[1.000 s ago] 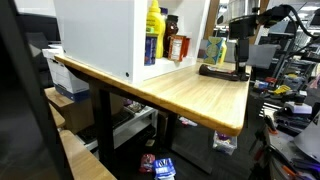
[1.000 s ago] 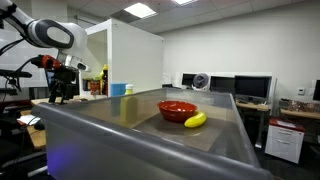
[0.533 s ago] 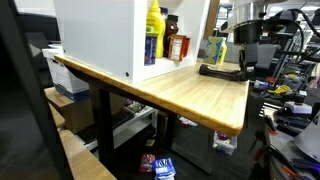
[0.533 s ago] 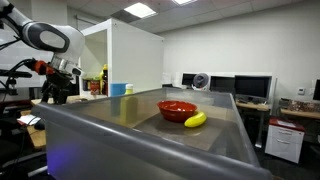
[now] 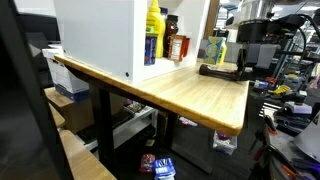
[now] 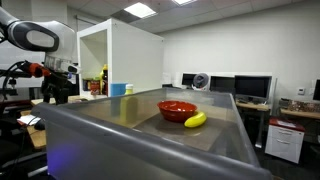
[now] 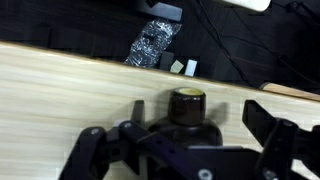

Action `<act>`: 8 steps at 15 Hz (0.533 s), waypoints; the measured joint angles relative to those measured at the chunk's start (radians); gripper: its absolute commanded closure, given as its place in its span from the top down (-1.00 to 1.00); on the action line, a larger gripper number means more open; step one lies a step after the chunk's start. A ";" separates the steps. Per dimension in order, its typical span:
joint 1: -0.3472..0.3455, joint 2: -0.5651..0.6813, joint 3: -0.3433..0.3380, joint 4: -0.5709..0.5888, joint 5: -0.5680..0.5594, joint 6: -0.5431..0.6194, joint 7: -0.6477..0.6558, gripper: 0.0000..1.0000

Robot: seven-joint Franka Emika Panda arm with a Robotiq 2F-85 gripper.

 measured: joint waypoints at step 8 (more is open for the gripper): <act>0.002 -0.024 0.026 0.009 -0.058 0.084 0.000 1.00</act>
